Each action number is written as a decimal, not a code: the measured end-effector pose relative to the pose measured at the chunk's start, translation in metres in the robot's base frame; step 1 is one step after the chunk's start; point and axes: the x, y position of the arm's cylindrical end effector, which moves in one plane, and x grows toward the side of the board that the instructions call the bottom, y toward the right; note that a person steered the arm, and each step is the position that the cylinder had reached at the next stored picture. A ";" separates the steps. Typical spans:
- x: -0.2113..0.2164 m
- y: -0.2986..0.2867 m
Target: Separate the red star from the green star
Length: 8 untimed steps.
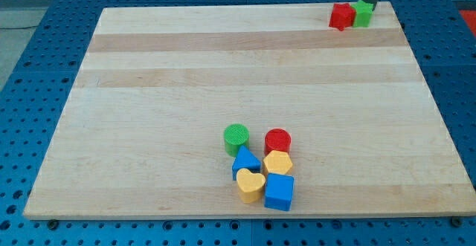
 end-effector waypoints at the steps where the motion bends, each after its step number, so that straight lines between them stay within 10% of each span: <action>1: 0.010 -0.001; 8: 0.057 -0.148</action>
